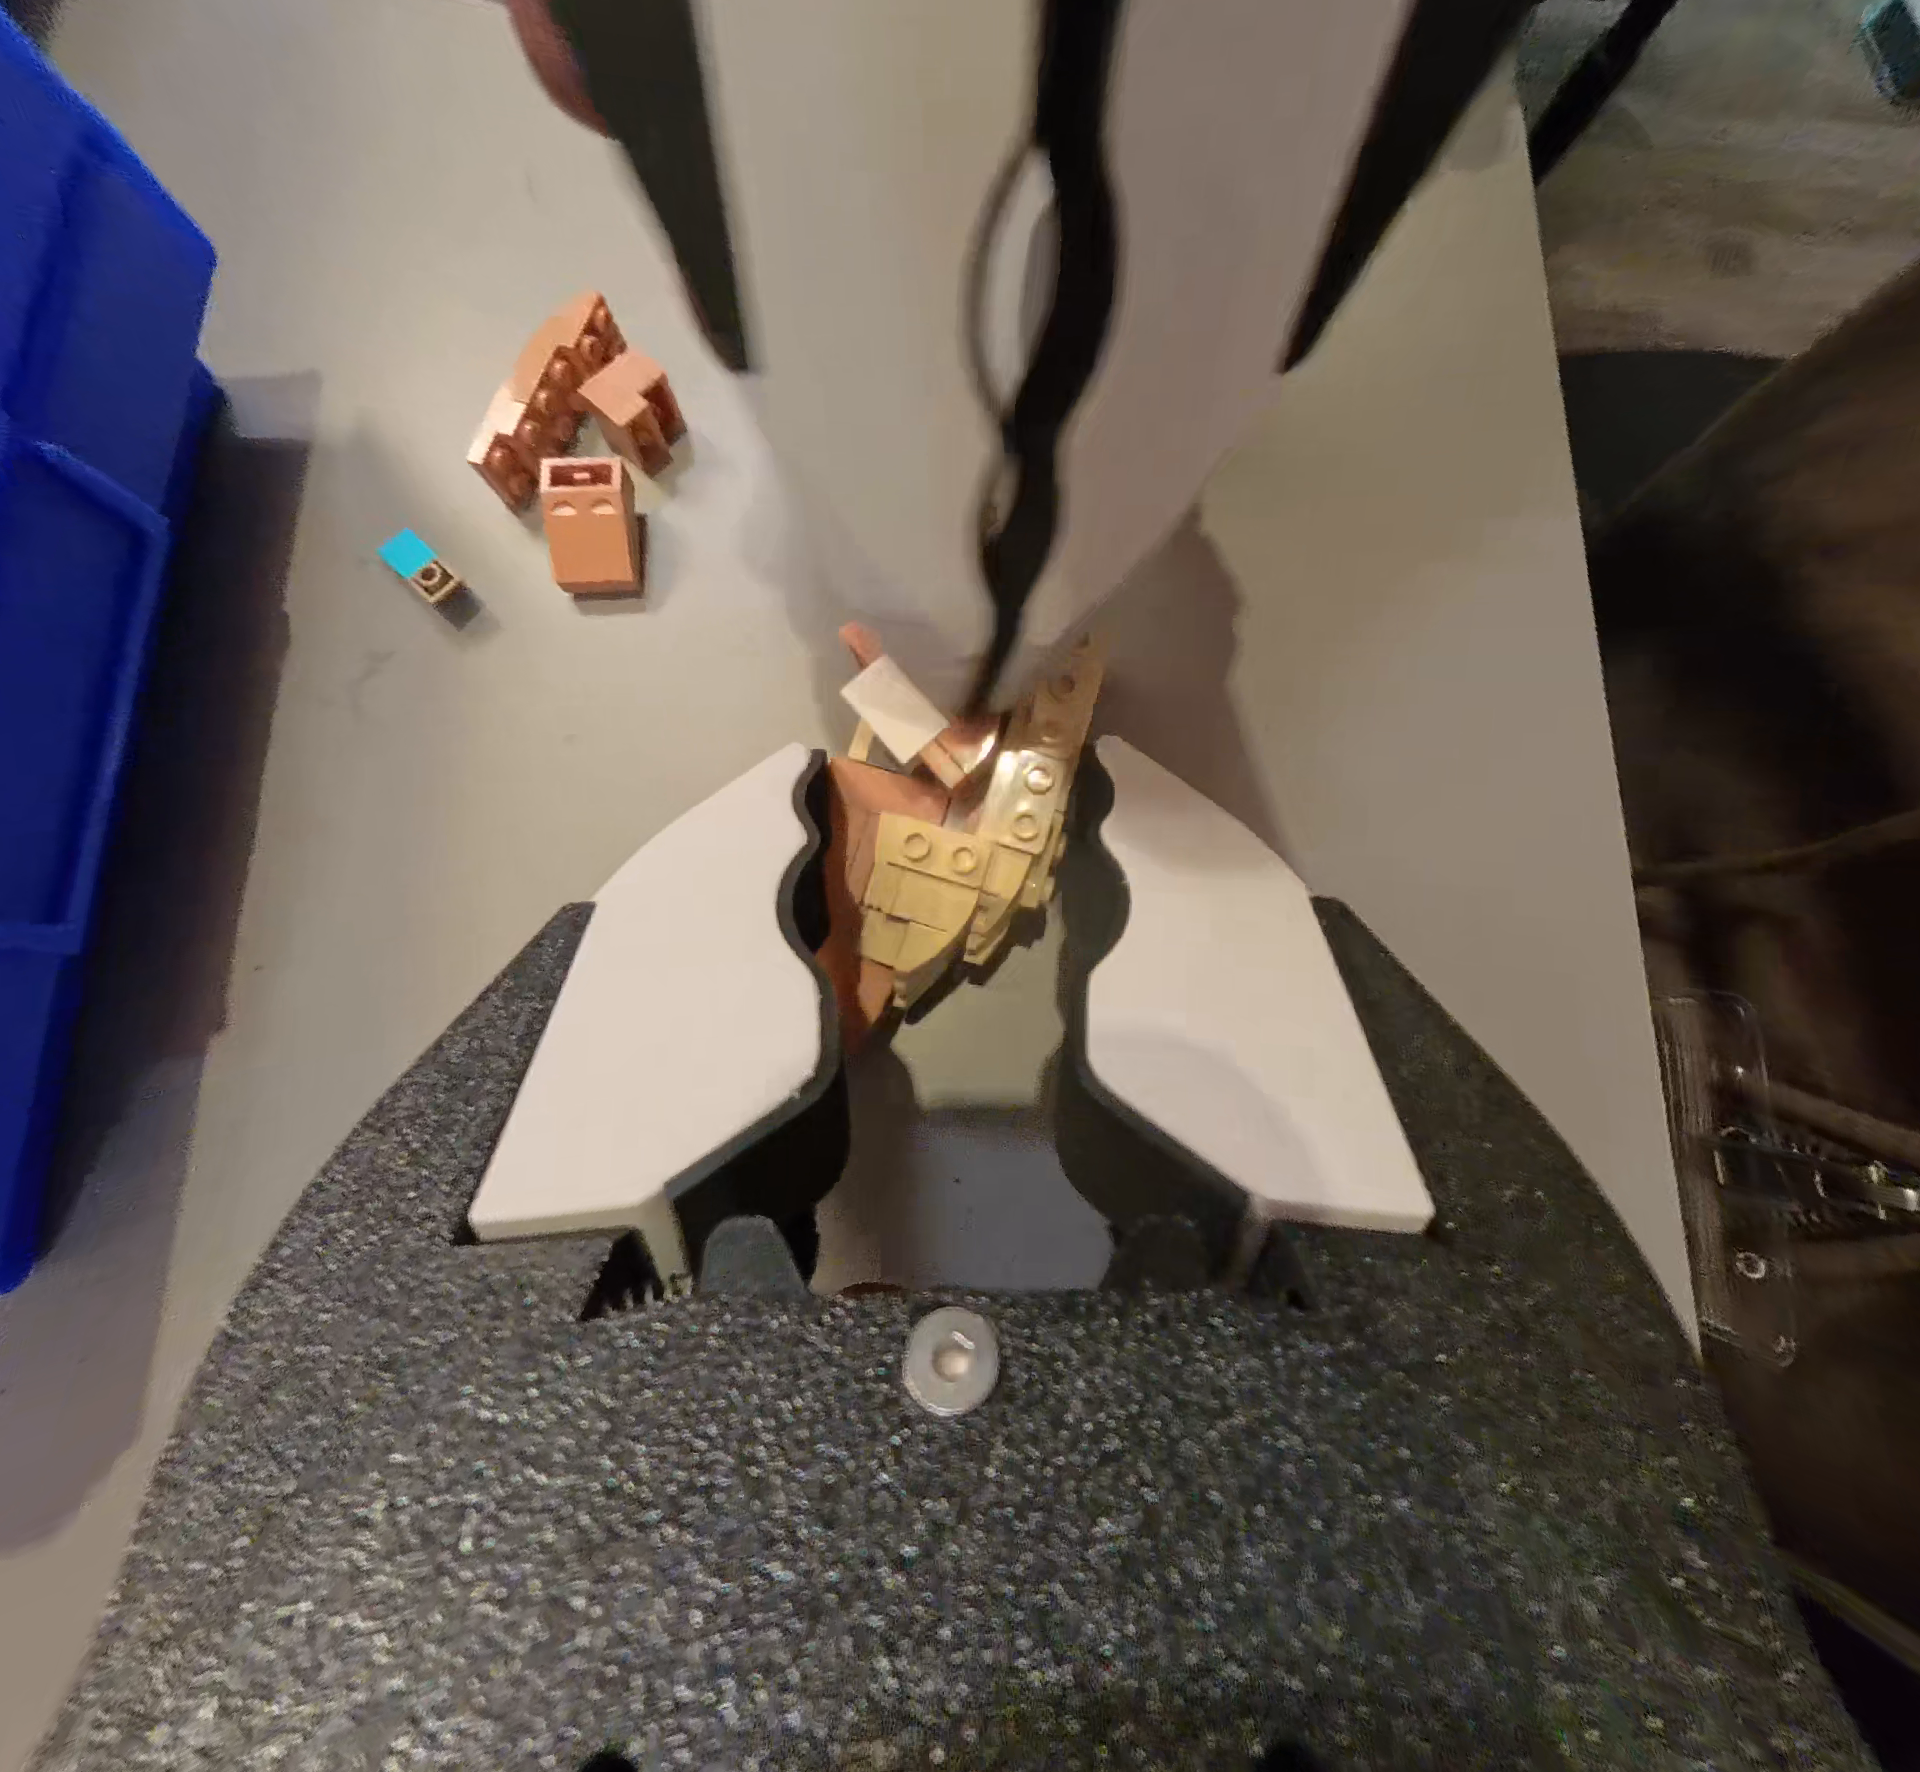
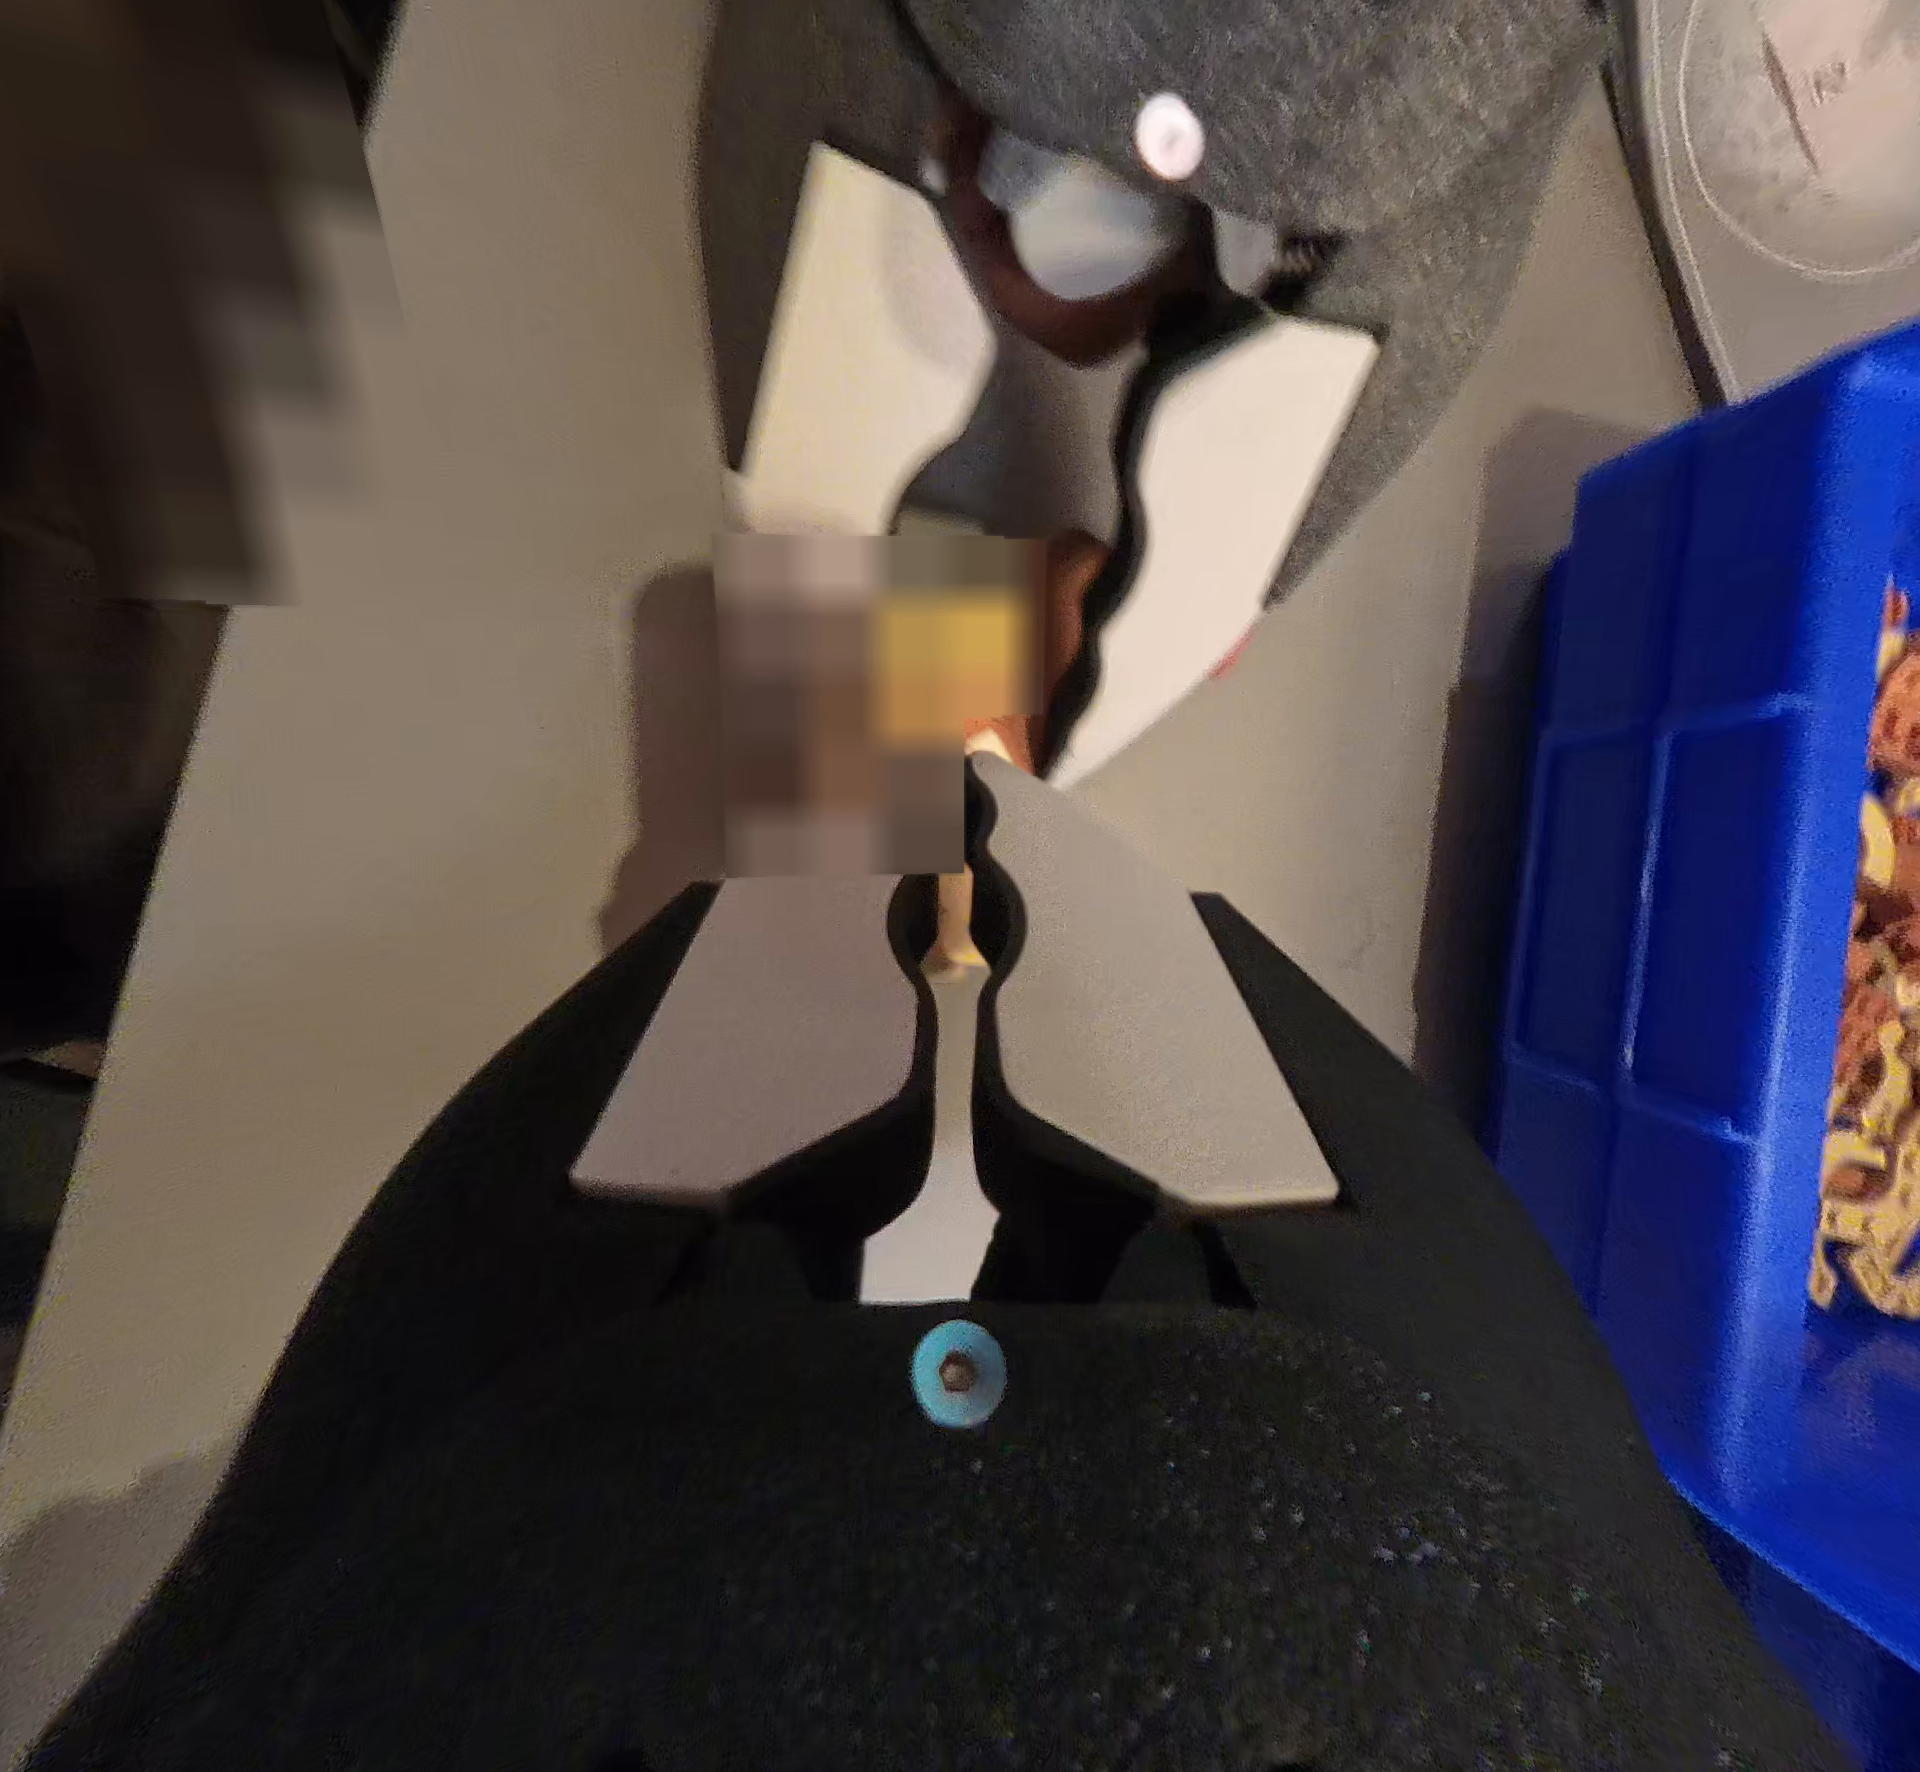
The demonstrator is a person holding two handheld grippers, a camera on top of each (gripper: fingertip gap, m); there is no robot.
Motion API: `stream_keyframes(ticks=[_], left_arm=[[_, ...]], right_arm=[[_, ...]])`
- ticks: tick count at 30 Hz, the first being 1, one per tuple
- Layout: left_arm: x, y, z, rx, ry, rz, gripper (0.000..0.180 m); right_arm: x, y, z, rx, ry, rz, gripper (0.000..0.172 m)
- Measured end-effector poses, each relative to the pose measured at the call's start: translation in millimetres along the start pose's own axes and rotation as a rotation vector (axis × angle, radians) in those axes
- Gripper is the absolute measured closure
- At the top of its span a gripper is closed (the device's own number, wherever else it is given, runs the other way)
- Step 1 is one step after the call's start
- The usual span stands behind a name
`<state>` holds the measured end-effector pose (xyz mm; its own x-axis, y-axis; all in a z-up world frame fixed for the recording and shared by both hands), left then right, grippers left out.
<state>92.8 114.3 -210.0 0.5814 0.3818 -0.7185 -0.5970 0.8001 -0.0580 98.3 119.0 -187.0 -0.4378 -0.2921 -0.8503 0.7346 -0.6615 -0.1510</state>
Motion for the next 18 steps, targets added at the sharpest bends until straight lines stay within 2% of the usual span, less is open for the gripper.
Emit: stream_keyframes(ticks=[7,11,18], left_arm=[[0,0,0,0.009,0.011,0.0,0.134],[-2,1,-2,-0.013,0.006,-0.006,0.133],[-3,4,-4,-0.024,0.016,-0.006,0.131]], right_arm=[[0,-14,-5,0.003,0.083,0.051,0.156],[2,-5,-5,0.014,0.109,0.159,0.142],[8,-10,-7,0.022,0.162,0.194,0.141]])
Point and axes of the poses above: each gripper's, where its closed fingertips meet, x out along the fingers, z out of its top, y = z × x across the jaws, the point moved 1 cm from there along -x, back along the fingers, and after that the axes turned 3 degrees about y, right-handed, at the moved point
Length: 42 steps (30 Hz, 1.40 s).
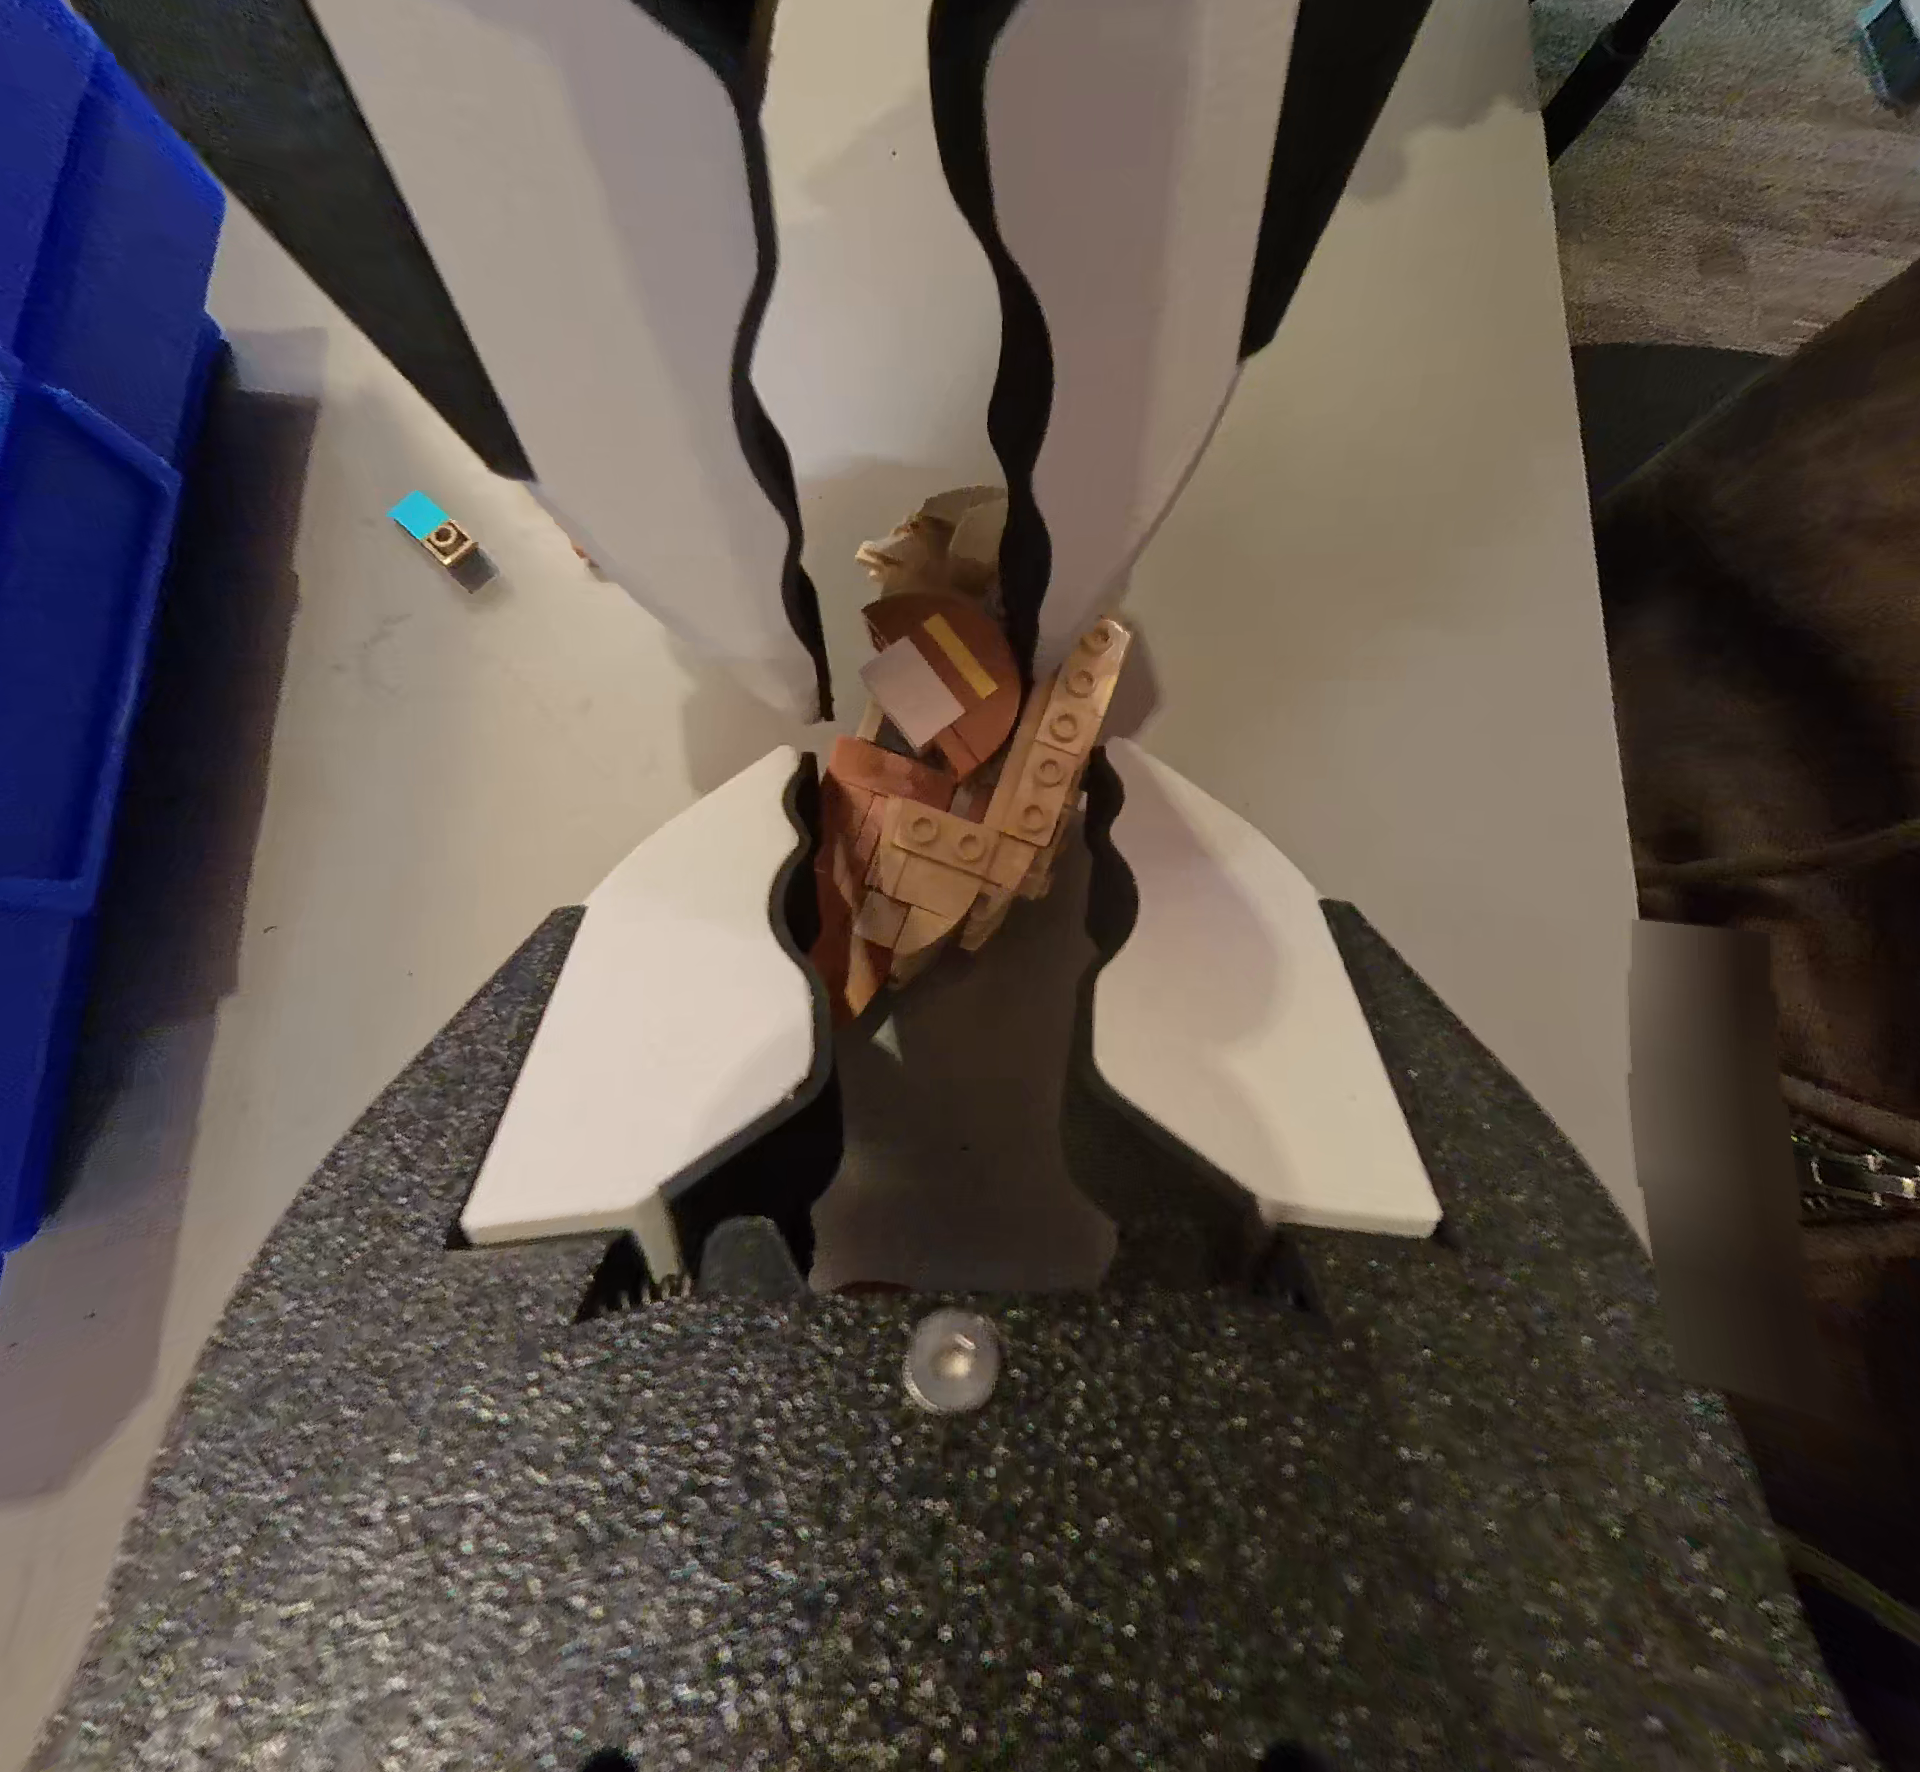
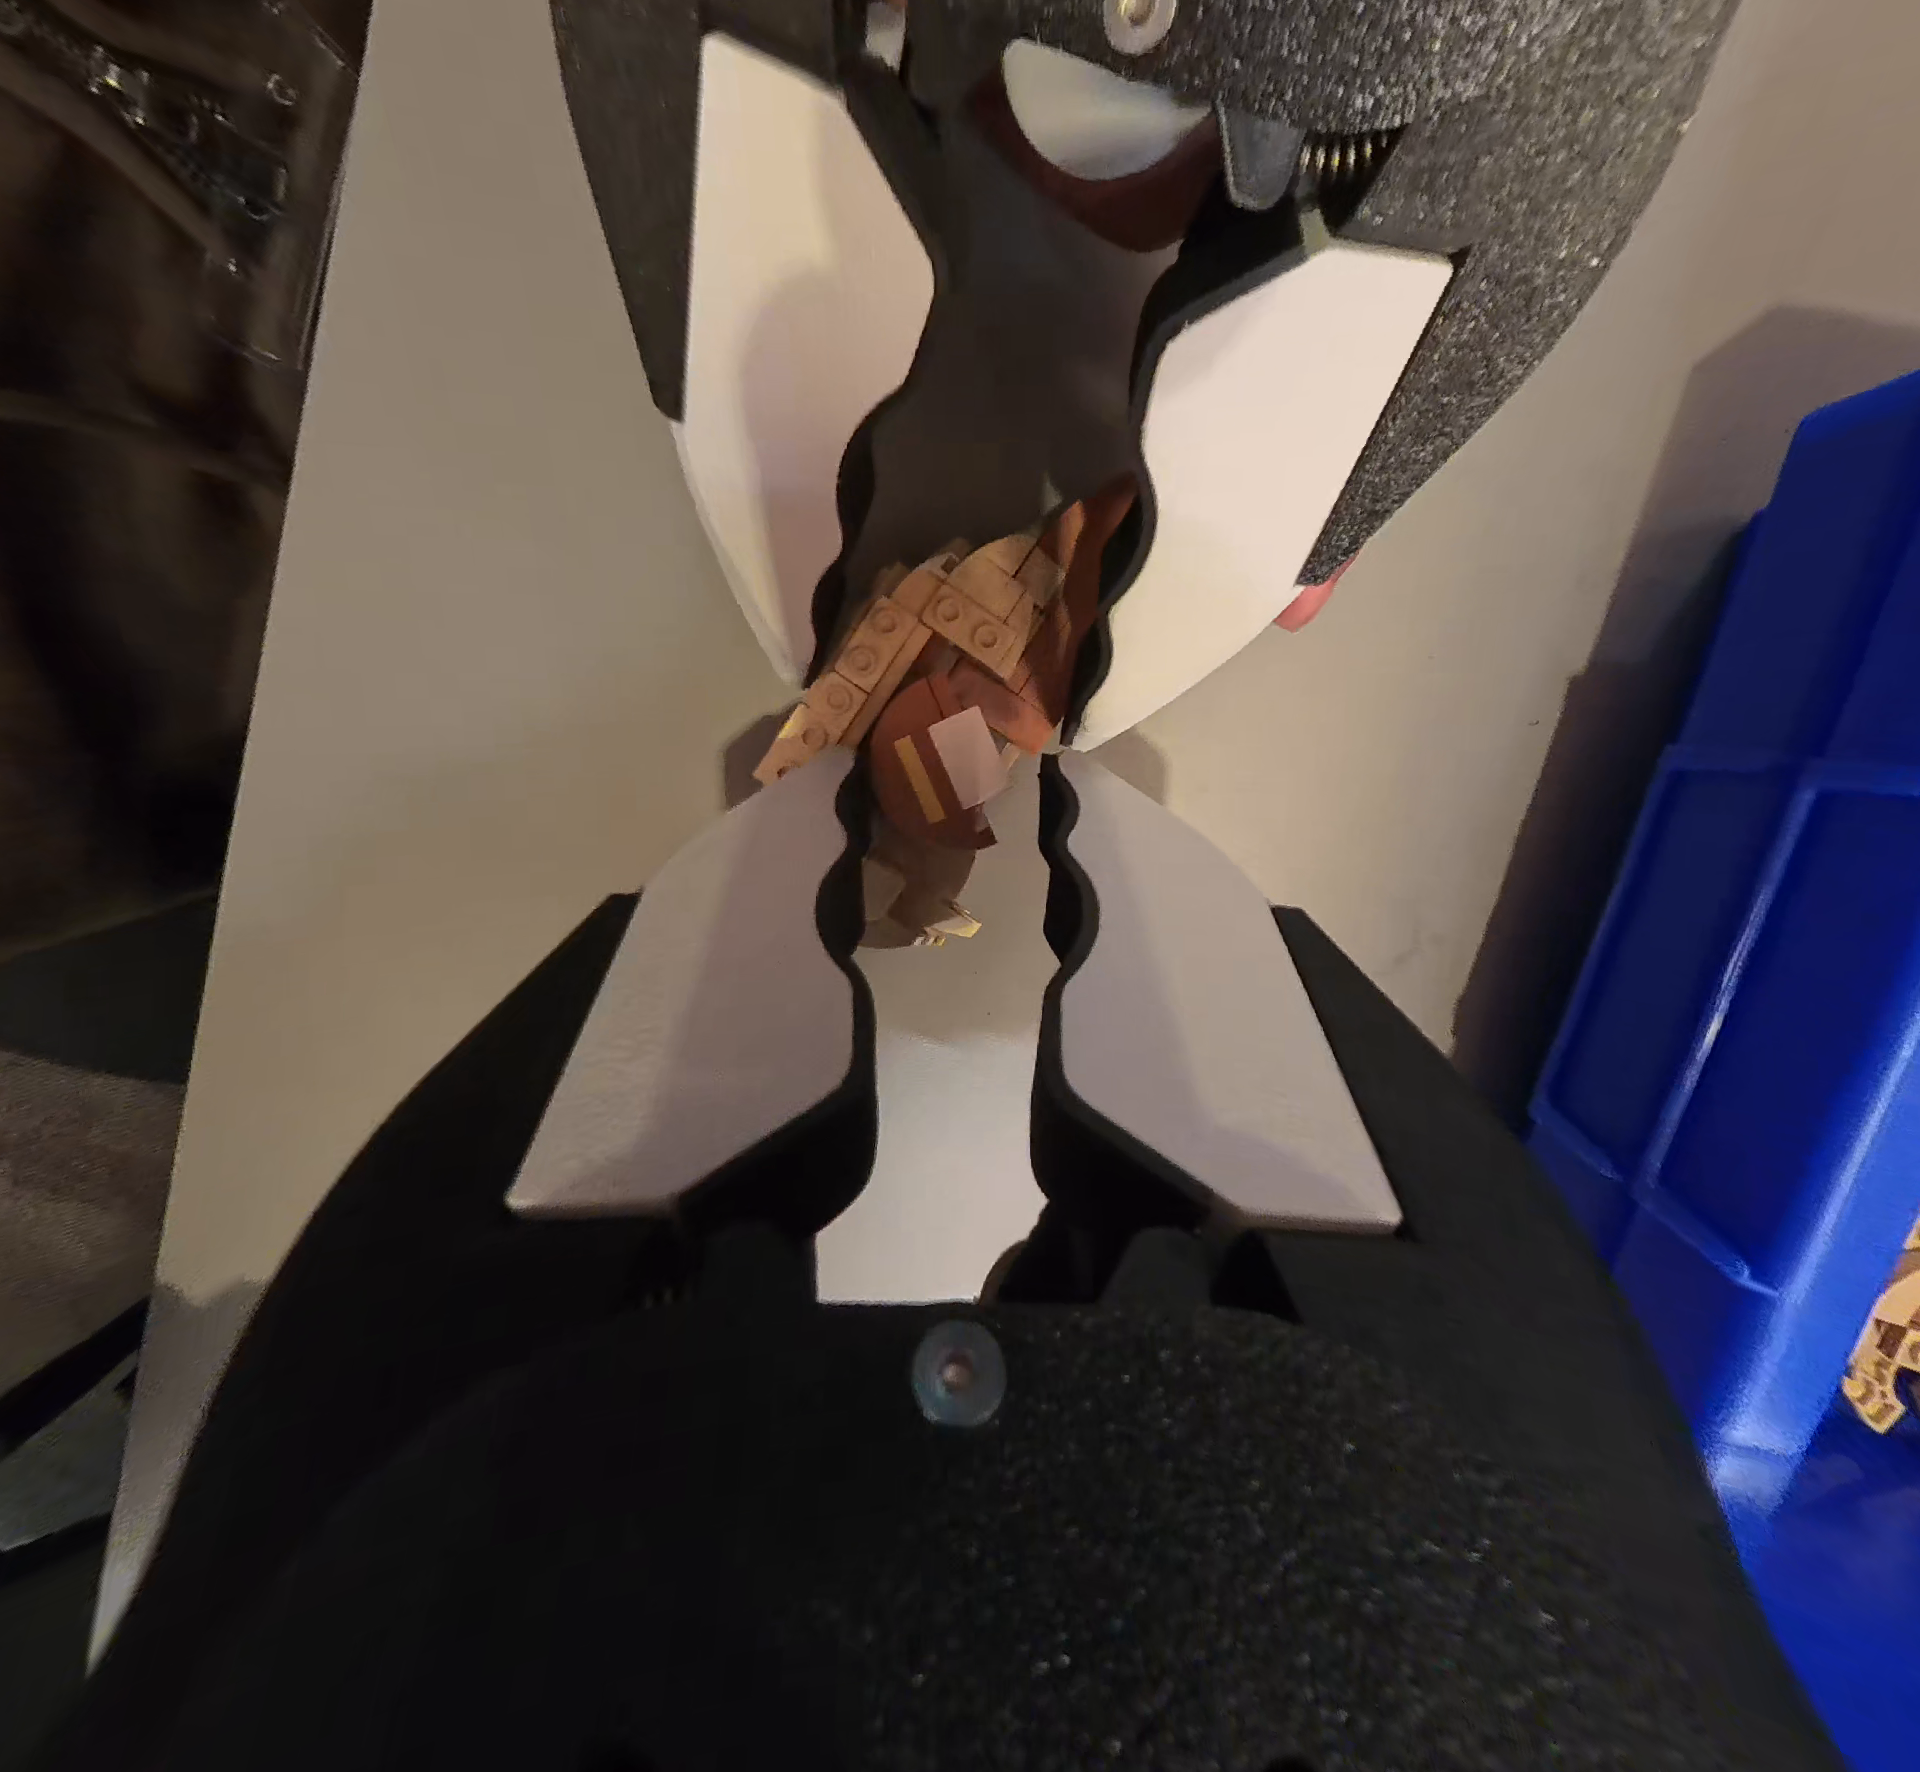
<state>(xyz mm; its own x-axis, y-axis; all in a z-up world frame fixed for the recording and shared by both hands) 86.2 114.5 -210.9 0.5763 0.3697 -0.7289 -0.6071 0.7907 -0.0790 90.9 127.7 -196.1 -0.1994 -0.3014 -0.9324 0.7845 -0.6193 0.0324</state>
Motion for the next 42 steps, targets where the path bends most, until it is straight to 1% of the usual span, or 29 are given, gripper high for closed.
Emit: stream_keyframes(ticks=[4,6,7,12,17,24,26,28,31,36,42], left_arm=[[-1.5,3.7,-2.0,-0.034,-0.017,0.002,0.13],[-0.5,3.4,-3.9,-0.041,-0.019,0.003,0.127],[0.4,3.5,-5.1,-0.029,-0.016,0.017,0.123],[2.0,2.7,-5.5,0.013,-0.021,0.051,0.122],[1.1,1.8,-6.6,0.022,-0.021,0.059,0.123],[2.5,0.9,-4.9,0.032,-0.016,0.075,0.123],[2.6,0.9,-4.9,0.03,-0.018,0.075,0.123],[2.6,1.2,-4.8,0.027,-0.025,0.075,0.123],[3.2,2.1,-4.7,0.011,-0.039,0.072,0.123],[5.0,2.2,-4.9,0.024,-0.036,0.079,0.12],[4.9,3.5,-4.5,-0.022,-0.059,0.059,0.119]], right_arm=[[1.4,-3.5,1.6,0.012,0.011,0.023,0.143],[3.3,-0.1,2.5,0.025,0.003,0.064,0.146],[4.1,1.3,3.3,0.036,-0.006,0.081,0.146],[5.2,2.8,4.1,0.065,-0.05,0.111,0.146],[4.6,3.2,5.5,0.028,-0.093,0.023,0.146],[2.2,4.7,4.8,-0.048,-0.061,-0.088,0.147],[1.8,4.5,4.8,-0.037,-0.068,-0.104,0.147],[1.6,4.1,4.1,0.011,-0.095,-0.11,0.147],[1.1,2.3,2.7,0.128,-0.149,-0.115,0.146],[0.7,1.0,3.0,0.289,-0.22,-0.121,0.147],[0.2,-2.7,3.2,0.468,-0.301,-0.108,0.147]])
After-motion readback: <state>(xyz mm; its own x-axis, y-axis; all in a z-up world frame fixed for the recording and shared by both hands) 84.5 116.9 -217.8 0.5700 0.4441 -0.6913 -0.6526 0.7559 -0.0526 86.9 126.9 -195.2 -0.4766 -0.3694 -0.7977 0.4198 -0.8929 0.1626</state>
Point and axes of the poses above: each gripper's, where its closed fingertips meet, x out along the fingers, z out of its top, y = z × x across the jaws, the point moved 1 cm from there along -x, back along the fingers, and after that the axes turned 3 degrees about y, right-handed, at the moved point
